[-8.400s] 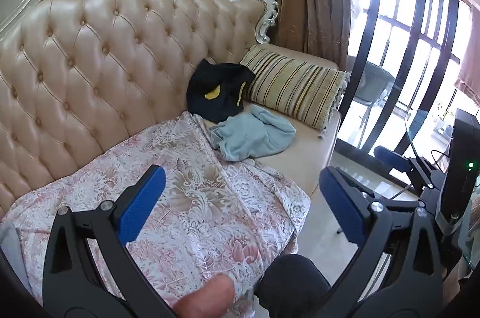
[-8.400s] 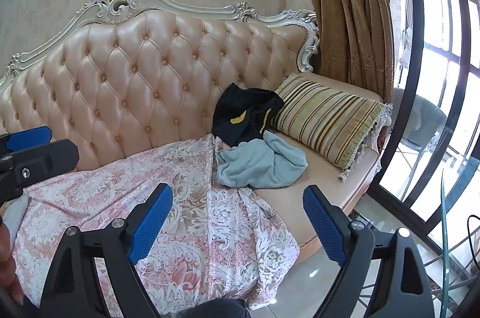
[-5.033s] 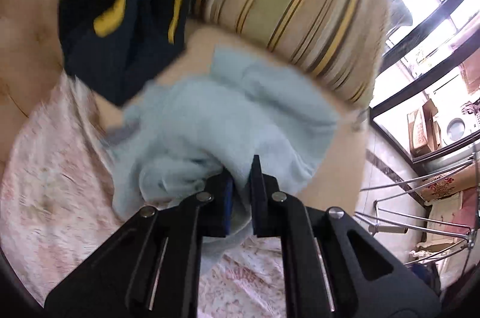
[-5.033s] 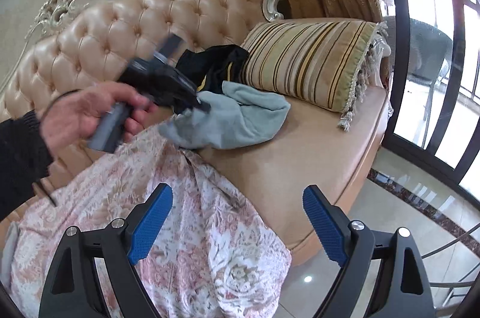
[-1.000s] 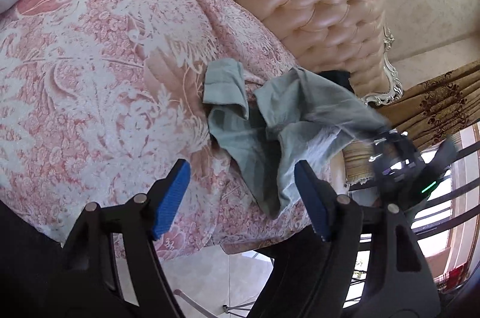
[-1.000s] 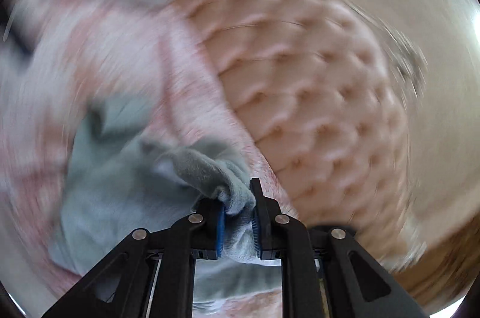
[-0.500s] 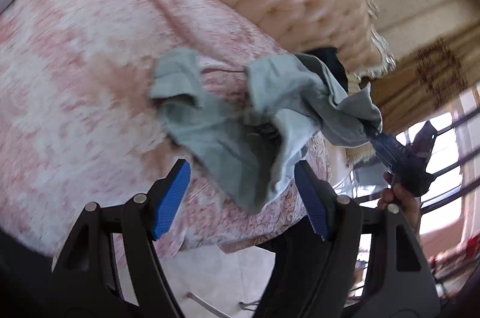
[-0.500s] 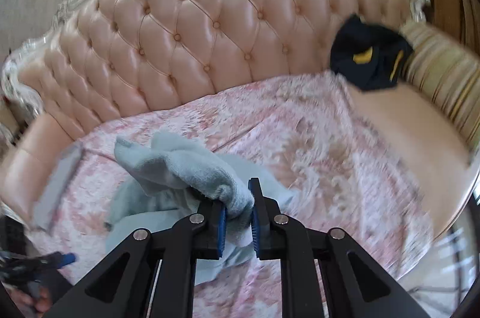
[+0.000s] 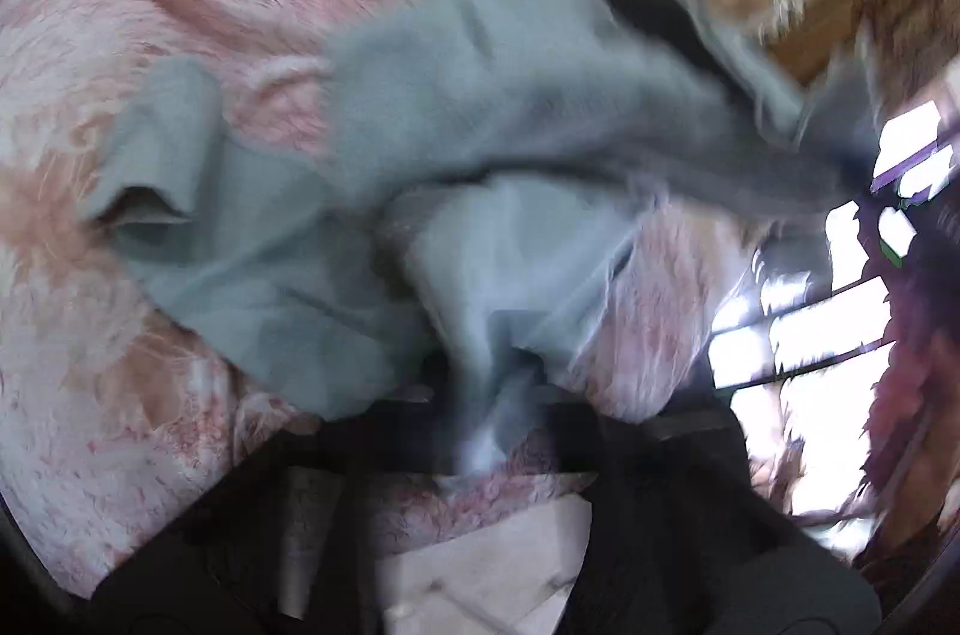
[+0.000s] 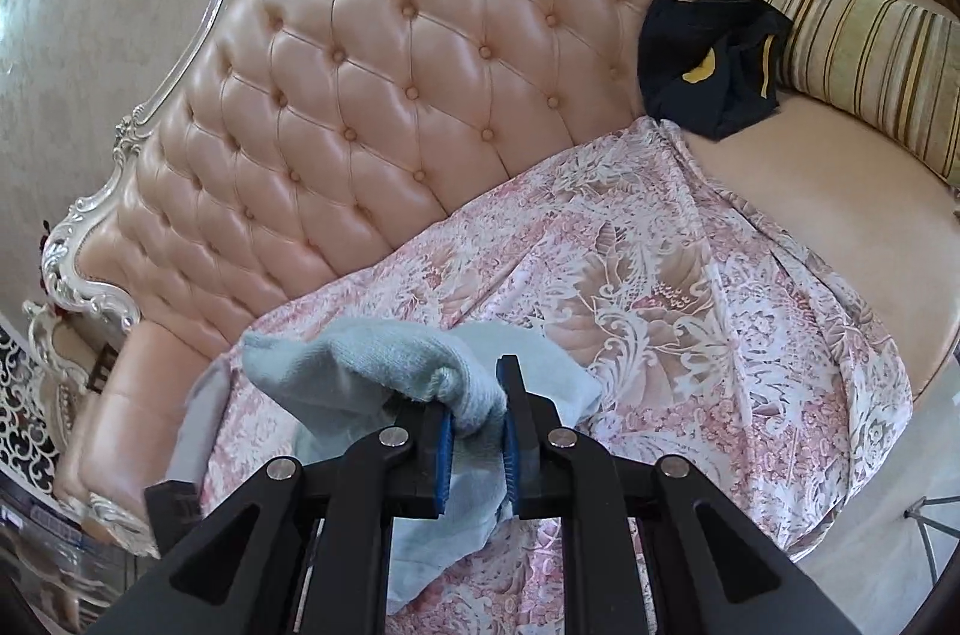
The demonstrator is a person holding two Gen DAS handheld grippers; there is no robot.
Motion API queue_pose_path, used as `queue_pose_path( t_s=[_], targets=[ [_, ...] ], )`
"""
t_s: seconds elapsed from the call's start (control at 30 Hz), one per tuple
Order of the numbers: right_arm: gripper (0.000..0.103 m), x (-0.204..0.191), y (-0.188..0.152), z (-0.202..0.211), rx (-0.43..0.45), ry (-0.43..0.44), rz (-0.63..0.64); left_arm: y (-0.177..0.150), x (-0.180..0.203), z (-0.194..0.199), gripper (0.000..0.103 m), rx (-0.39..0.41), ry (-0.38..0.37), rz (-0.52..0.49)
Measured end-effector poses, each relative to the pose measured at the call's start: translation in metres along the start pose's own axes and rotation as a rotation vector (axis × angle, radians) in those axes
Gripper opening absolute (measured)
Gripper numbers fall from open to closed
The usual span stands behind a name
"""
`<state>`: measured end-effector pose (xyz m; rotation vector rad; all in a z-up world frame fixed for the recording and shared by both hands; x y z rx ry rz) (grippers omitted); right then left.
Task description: Fold clothes
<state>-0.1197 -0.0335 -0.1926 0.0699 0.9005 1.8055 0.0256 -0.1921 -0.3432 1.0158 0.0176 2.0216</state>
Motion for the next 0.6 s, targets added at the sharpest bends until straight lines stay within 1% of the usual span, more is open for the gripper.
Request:
queue_pose_path(
  t_s=[0.07, 0.13, 0.2, 0.23, 0.37, 0.43, 0.5, 0.53, 0.57, 0.6],
  targets=[
    [0.014, 0.002, 0.003, 0.001, -0.003, 0.003, -0.015, -0.001, 0.006, 0.01, 0.004, -0.005, -0.017, 0.001],
    [0.014, 0.007, 0.004, -0.001, -0.022, -0.002, -0.034, 0.008, 0.008, 0.035, 0.004, 0.03, -0.005, 0.003],
    [0.014, 0.008, 0.011, -0.001, -0.029, -0.008, -0.036, 0.029, 0.014, 0.067, 0.004, 0.074, 0.03, -0.033],
    [0.014, 0.004, 0.019, 0.0, -0.021, -0.007, -0.018, 0.039, 0.017, 0.084, 0.004, 0.096, 0.047, -0.05],
    [0.014, -0.019, 0.055, 0.0, 0.007, 0.023, 0.045, 0.098, 0.027, 0.15, 0.004, 0.205, 0.145, -0.117],
    [0.014, -0.034, 0.076, -0.003, 0.025, 0.05, 0.057, 0.119, 0.035, 0.176, 0.004, 0.257, 0.193, -0.162],
    [0.013, -0.04, 0.09, -0.004, 0.05, 0.053, 0.068, 0.127, 0.042, 0.191, 0.004, 0.28, 0.233, -0.21],
    [0.013, -0.041, 0.094, -0.004, 0.06, 0.049, 0.07, 0.124, 0.044, 0.196, 0.004, 0.285, 0.245, -0.23],
    [0.013, -0.04, 0.098, -0.006, 0.067, 0.045, 0.07, 0.114, 0.041, 0.196, 0.004, 0.28, 0.247, -0.229],
    [0.013, -0.034, 0.094, -0.009, 0.062, 0.037, 0.063, 0.102, 0.036, 0.191, 0.004, 0.271, 0.243, -0.212]
  ],
)
Point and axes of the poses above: each gripper's, at about its wrist camera, not at the fingertips, and z roughly against the way its jaws point, x to its right, y to its top, the point moved 9 cm from there along -z, roughly the way its jaws point, and after that the axes turned 8 degrees about -y, right-handed, at the moved point
